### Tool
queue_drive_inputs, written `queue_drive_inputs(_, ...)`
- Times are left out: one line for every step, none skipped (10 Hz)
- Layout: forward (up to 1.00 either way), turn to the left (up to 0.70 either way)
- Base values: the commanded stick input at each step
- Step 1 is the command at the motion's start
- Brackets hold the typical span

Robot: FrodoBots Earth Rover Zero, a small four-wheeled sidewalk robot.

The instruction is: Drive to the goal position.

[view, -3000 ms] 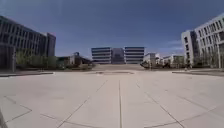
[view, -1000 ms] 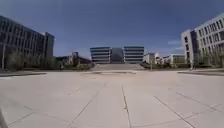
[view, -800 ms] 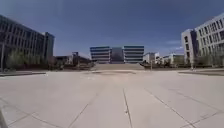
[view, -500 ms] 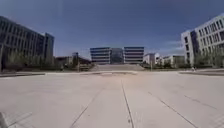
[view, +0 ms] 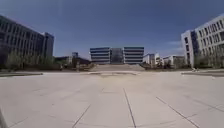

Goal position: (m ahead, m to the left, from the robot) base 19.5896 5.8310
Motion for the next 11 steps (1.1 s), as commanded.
queue_drive_inputs(0.70, -0.03)
queue_drive_inputs(0.70, -0.03)
queue_drive_inputs(0.70, -0.03)
queue_drive_inputs(0.70, -0.03)
queue_drive_inputs(0.70, -0.03)
queue_drive_inputs(0.70, -0.03)
queue_drive_inputs(0.70, -0.03)
queue_drive_inputs(0.70, -0.03)
queue_drive_inputs(0.70, -0.03)
queue_drive_inputs(0.70, -0.03)
queue_drive_inputs(0.70, -0.03)
